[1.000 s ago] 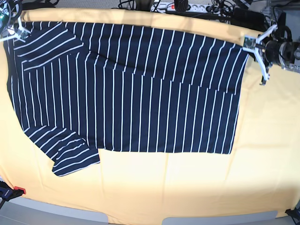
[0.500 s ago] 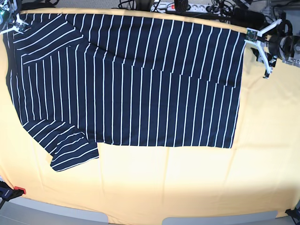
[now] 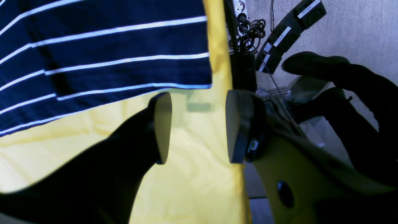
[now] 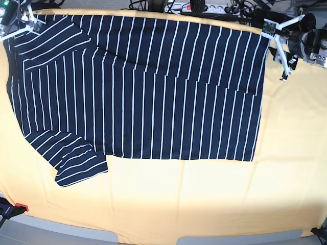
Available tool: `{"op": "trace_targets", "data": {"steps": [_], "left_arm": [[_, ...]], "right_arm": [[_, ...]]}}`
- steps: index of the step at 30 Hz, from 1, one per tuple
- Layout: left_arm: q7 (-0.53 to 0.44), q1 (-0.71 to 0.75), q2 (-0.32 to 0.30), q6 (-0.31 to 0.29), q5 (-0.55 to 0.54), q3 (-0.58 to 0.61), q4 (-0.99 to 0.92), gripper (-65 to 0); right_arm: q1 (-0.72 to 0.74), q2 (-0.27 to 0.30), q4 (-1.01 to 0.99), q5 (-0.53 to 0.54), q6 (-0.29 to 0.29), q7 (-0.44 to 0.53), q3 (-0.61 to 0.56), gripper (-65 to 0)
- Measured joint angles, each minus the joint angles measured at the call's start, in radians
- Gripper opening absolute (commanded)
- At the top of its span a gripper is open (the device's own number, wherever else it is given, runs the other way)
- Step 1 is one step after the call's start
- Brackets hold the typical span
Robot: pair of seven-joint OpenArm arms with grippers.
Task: Fold the T-shirt properly
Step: 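Pull the shirt edges outward with both grippers to straighten it, then release the shirt and move both grippers to the hem corners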
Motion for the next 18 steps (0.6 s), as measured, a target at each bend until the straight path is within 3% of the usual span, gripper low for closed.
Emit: {"op": "trace_targets", "data": {"steps": [3,7,10,13,16,18], "left_arm": [[0.001,0.000,0.000,0.000,0.002,0.000,0.000,-35.5],[0.022,-0.021,0.000,0.032,-0.008,0.000,0.000,-35.5],[0.054,-0.104,0.000,0.090,-0.069,0.000,-0.003,-35.5],[0.070,-0.215,0.000,0.174,-0.125,0.000,-0.015,-35.5],[0.064,-0.320,0.000,0.237,-0.156,0.001,-0.074,-35.5],[0.074,-0.388,0.035,0.266,-0.161,0.000,-0.146,-35.5]], "right_arm": [[-0.099,-0.016,0.050,0.003,-0.001,0.012,0.166,-42.3],[-0.164,-0.087,0.044,0.018,0.000,0.006,0.397,-42.3],[-0.155,-0.100,0.045,0.068,0.008,0.122,0.546,-42.3],[-0.159,-0.116,0.048,0.114,-0.002,0.207,0.617,-42.3],[-0.159,-0.111,0.047,0.060,-0.028,0.272,0.631,-42.3],[-0.153,-0.111,0.047,0.045,-0.031,0.297,0.631,-42.3]]}}
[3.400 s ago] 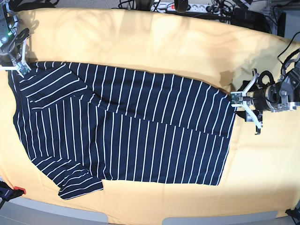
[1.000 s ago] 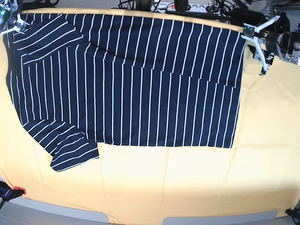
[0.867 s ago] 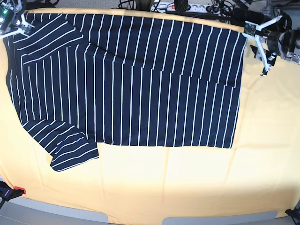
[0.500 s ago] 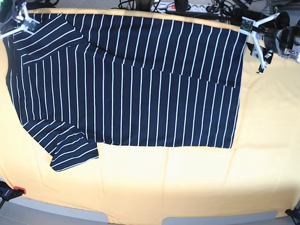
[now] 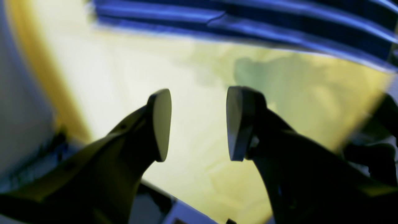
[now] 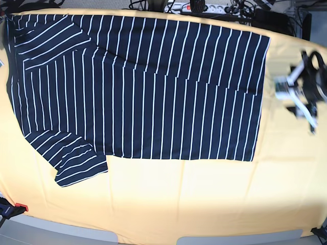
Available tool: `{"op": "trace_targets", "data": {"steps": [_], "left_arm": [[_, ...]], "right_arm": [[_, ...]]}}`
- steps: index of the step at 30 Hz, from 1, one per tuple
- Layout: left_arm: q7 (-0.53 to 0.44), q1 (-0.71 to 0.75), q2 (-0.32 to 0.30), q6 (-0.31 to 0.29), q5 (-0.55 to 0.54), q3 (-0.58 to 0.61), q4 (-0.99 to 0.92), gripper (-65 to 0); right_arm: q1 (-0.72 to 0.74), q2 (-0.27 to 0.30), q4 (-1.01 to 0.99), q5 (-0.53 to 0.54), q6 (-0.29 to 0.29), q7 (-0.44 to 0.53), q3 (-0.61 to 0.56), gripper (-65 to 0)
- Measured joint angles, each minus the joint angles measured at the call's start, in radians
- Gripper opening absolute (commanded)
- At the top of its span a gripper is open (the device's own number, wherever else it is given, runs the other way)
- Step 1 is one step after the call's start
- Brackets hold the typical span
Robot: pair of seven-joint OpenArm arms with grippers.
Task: Fold the T-shirt properly
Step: 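Release the shirt and move both grippers to the hem corners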
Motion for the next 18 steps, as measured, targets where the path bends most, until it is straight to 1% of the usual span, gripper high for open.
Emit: {"op": "trace_targets", "data": {"steps": [1,2,3,5,6,8,9,12,14,15,16,17,18], "left_arm": [[-0.007,-0.031,0.032,0.021,-0.012,0.000,-0.044,-35.5],[-0.016,-0.064,0.068,0.026,-0.029,0.001,-0.094,-35.5],[-0.038,-0.095,0.103,0.034,-0.038,0.003,-0.150,-35.5],[-0.055,-0.160,0.169,0.069,-0.058,0.002,-0.289,-35.5],[-0.051,-0.191,0.204,0.079,-0.080,-0.011,-0.372,-35.5],[-0.051,-0.237,0.290,0.080,-0.151,-0.076,-0.547,-35.5],[-0.047,-0.254,0.336,0.053,-0.203,-0.121,-0.637,-35.5],[-0.023,-0.279,0.477,-0.063,-0.418,-0.303,-0.917,-35.5],[0.015,-0.300,0.568,-0.151,-0.551,-0.427,-1.109,-34.9],[0.042,-0.313,0.599,-0.195,-0.619,-0.463,-1.196,-33.9],[0.049,-0.320,0.624,-0.235,-0.664,-0.484,-1.278,-31.9],[0.050,-0.320,0.645,-0.262,-0.701,-0.492,-1.354,-29.9],[0.056,-0.318,0.664,-0.262,-0.734,-0.495,-1.424,-28.5]], "right_arm": [[0.016,-0.001,0.000,-0.022,-0.002,0.004,-0.001,-42.3],[0.036,-0.003,0.000,-0.047,-0.010,0.005,-0.001,-42.3],[0.057,-0.003,0.000,-0.060,-0.029,0.008,0.000,-42.3],[0.095,-0.003,0.000,-0.078,-0.051,0.019,0.001,-42.3],[0.107,-0.003,0.000,-0.076,-0.058,0.017,0.001,-42.3],[0.126,-0.003,0.000,-0.077,-0.074,0.014,0.001,-42.3],[0.131,-0.003,0.000,-0.077,-0.079,0.022,0.001,-42.3],[0.136,-0.007,0.000,-0.075,-0.086,0.030,0.001,-42.3],[0.138,-0.005,0.000,-0.078,-0.090,0.034,0.000,-42.3],[0.137,-0.005,0.000,-0.076,-0.090,0.034,0.000,-42.3],[0.137,-0.007,0.000,-0.076,-0.090,0.034,0.000,-42.3],[0.136,-0.009,0.000,-0.077,-0.090,0.034,0.000,-42.3],[0.136,-0.010,0.000,-0.076,-0.090,0.034,0.000,-42.3]]}}
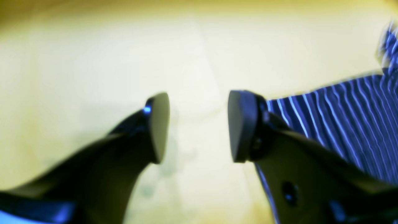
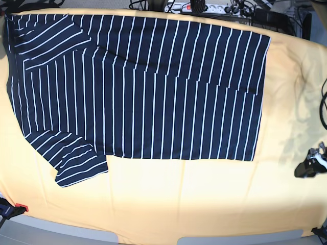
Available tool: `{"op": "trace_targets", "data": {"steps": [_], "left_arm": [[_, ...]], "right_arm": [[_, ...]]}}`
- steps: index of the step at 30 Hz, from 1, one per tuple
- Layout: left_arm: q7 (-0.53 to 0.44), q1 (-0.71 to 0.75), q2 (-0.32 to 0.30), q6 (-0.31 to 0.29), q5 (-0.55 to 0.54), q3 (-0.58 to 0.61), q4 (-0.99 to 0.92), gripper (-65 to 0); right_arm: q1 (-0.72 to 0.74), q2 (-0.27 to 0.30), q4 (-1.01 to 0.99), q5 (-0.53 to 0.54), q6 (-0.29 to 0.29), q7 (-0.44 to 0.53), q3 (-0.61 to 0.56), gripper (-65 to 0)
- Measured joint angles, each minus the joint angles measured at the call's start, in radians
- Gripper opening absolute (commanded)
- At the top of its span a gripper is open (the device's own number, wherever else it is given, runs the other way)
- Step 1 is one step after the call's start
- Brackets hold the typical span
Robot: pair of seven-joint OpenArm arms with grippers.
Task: Fold the T-shirt properly
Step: 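Release the shirt and move both grippers to the hem corners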
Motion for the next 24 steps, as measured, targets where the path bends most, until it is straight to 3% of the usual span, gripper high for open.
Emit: {"op": "trace_targets", "data": {"steps": [5,11,19,24], "left_arm": [[0.016,0.025,0.119,0.009,-0.077,0.000,-0.229,-27.5],[-0.006,0.006,0.225,0.003,-0.079,0.000,-0.260,-27.5],[-0.079,-0.006,0.349,-0.001,0.060,-0.008,-0.257,-27.5],[-0.046,-0.011,0.391,-0.008,0.077,-0.008,-0.256,-27.5]], "right_arm": [[0.000,0.007,0.000,0.000,0.001,0.082,0.000,-42.3],[0.000,0.005,0.000,0.005,-0.007,0.073,0.000,-42.3],[0.000,0.004,0.000,0.005,-0.015,0.072,0.000,-42.3],[0.000,0.003,0.000,0.005,-0.015,0.066,0.000,-42.3]]}}
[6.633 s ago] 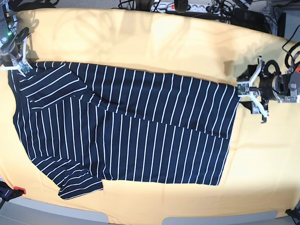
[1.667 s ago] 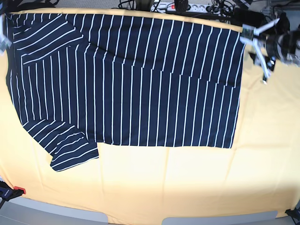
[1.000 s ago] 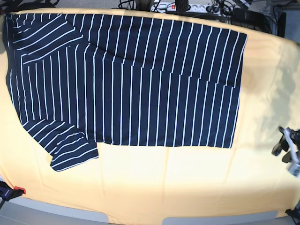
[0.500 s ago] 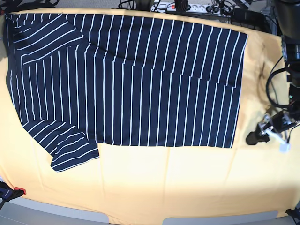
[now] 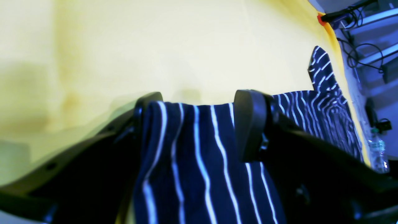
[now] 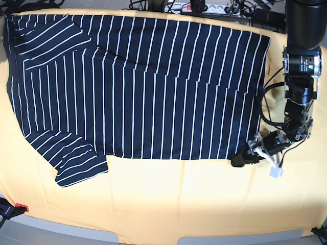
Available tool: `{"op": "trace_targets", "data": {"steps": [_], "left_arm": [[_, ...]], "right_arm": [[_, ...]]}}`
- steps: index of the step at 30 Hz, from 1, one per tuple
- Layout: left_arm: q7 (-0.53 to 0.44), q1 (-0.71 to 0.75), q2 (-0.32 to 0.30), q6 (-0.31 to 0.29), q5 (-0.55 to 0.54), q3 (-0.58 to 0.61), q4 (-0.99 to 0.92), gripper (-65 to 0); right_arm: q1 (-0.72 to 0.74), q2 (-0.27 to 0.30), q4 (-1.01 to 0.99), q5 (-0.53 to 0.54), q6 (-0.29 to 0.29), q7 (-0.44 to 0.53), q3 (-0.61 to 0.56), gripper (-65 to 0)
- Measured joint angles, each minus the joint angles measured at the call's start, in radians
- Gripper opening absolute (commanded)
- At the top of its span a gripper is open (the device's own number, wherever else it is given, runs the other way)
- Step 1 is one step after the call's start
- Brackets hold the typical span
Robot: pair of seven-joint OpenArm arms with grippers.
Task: Fold the T-shirt properly
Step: 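Release the shirt and move both grippers to the hem corners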
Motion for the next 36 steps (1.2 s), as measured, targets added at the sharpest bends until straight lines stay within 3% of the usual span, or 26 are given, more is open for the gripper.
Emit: {"op": "trace_targets", "data": {"steps": [4,6,9,10,14,17,19,23,29,36], "left_arm": [[0.040,0.000,0.010,0.000,-0.038,0.000,0.000,-33.3],[0.053,0.000,0.009,0.000,-0.040,0.001,0.000,-43.2],[0.056,0.000,0.007,-0.003,-0.042,0.001,0.000,-63.1],[0.058,0.000,0.008,-0.005,-0.041,0.001,0.001,-65.0],[0.056,0.000,0.008,-0.008,-0.042,0.001,0.001,-65.0],[0.055,0.000,0.007,-0.008,-0.037,0.001,0.000,-65.0],[0.055,0.000,0.008,-0.006,-0.029,0.001,0.001,-65.0],[0.055,0.000,0.008,-0.011,-0.030,0.001,0.002,-65.0],[0.051,0.000,0.009,-0.005,-0.029,0.001,0.002,-65.0],[0.047,0.000,0.008,-0.007,-0.006,0.001,0.004,-65.0]], "right_arm": [[0.000,0.000,0.000,0.000,0.000,0.012,0.000,-42.3],[0.000,0.000,0.000,0.011,-0.018,0.034,0.000,-42.3],[0.050,-0.004,0.000,0.042,-0.032,0.053,-0.007,-42.3],[0.093,-0.006,0.000,0.040,-0.033,0.057,-0.019,-42.3],[0.315,-0.006,-0.121,0.101,-0.032,0.107,-0.105,-42.0],[0.515,-0.029,-0.307,0.121,-0.020,0.092,-0.215,-34.1],[0.666,-0.069,-0.444,0.184,0.024,0.095,-0.290,-29.9],[0.965,-0.169,-0.704,0.329,0.148,0.103,-0.402,-29.6],[1.264,-0.283,-1.119,0.389,0.242,0.098,-0.426,-29.6],[1.467,-0.320,-1.563,0.406,0.306,0.114,-0.425,-29.6]]}}
